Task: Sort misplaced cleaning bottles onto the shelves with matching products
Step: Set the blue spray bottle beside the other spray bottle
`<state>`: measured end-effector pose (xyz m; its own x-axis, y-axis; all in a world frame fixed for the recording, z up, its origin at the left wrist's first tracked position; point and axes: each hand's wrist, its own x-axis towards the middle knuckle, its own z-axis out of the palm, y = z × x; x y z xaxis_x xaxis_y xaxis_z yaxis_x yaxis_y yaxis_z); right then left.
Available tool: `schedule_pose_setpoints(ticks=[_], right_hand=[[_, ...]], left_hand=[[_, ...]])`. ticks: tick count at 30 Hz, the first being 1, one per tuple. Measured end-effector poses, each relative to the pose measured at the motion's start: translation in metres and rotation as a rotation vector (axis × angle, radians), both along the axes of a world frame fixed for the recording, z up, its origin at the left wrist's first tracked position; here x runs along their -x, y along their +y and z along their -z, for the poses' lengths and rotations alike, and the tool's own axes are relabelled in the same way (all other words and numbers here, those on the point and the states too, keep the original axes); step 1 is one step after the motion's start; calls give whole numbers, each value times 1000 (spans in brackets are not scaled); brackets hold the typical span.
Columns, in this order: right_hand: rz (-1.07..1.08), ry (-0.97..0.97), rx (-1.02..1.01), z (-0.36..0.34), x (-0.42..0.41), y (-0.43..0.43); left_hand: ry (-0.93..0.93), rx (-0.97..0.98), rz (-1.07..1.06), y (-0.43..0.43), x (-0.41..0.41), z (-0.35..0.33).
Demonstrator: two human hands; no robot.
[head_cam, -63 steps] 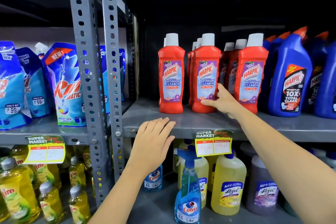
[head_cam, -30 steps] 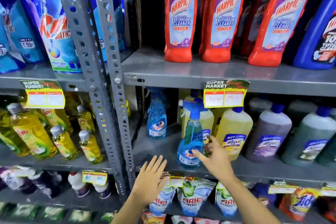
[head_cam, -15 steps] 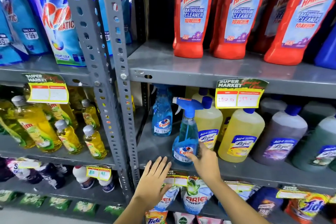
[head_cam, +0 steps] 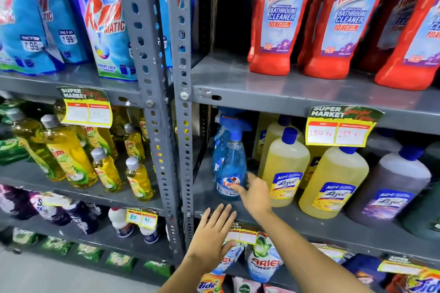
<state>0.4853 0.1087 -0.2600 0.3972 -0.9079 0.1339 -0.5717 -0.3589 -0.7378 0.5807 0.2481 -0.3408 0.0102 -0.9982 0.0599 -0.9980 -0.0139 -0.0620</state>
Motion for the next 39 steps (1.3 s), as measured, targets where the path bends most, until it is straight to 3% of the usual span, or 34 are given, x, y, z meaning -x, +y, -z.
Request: schedule_pose_setpoints(ticks=[7, 18, 39], right_hand=[[-64, 54, -75, -12, -19, -7], [-284, -36, -222, -47, -30, -27], [-337, -26, -203, -47, -23, -26]], left_hand=[[14, -38, 15, 3, -1, -3], [28, -24, 20, 1, 0, -2], [72, -18, 5, 2, 3, -3]])
